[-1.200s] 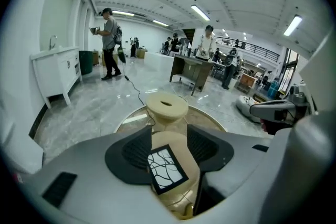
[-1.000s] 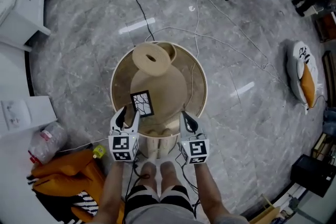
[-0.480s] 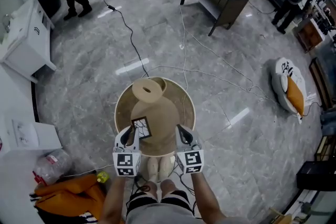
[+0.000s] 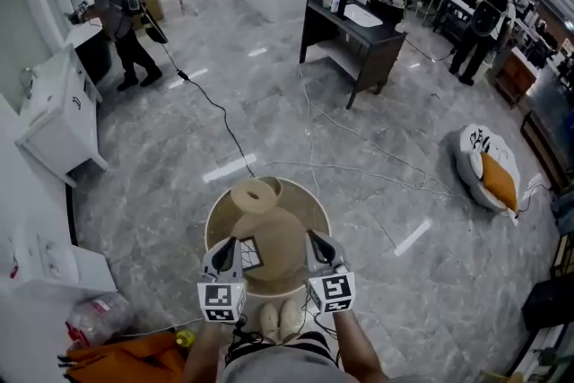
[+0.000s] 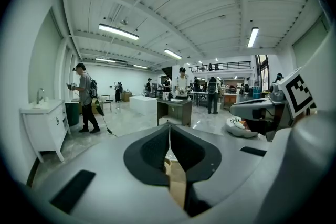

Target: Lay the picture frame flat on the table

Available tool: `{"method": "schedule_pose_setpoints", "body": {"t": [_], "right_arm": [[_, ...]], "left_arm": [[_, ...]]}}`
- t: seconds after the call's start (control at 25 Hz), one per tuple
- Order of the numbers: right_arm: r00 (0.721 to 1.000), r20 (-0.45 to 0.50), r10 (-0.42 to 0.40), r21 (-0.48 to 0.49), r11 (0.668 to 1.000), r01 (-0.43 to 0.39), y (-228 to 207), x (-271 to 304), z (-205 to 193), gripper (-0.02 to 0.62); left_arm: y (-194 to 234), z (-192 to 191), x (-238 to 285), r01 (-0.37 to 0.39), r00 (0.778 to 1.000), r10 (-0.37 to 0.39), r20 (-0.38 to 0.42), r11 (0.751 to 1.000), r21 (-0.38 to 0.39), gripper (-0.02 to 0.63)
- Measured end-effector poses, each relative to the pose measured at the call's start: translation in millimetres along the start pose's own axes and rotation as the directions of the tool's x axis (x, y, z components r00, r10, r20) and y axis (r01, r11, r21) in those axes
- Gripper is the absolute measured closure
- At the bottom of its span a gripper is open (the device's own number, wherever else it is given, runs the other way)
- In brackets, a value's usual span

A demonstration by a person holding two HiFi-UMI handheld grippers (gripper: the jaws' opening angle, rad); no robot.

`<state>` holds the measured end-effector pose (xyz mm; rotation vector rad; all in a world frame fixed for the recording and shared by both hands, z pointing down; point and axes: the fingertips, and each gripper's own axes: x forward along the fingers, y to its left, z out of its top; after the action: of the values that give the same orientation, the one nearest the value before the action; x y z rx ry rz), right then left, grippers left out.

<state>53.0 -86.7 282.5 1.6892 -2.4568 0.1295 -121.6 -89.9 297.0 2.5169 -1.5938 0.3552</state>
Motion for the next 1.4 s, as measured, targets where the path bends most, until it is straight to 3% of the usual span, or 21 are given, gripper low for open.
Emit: {"method": "schedule_pose_setpoints", "body": {"t": [0.64,1.4], "right_arm": [[0.998,0.055,-0.03,-0.027,0.999,0.032,8.6,-70.5,13.4,0.597],[0.998,0.067,-0.017,-0.013,1.0,0.017,7.9,-63.6,15.9,0.597]], "left_arm": [[-32.0,7.0,-46.4,0.042,0.999,-0.043,0.021,0.999,0.027,0.583],[-32.9,12.4,-47.9,0.027,0.999,-0.028,0.041,0.999,0.028,0.583]]}}
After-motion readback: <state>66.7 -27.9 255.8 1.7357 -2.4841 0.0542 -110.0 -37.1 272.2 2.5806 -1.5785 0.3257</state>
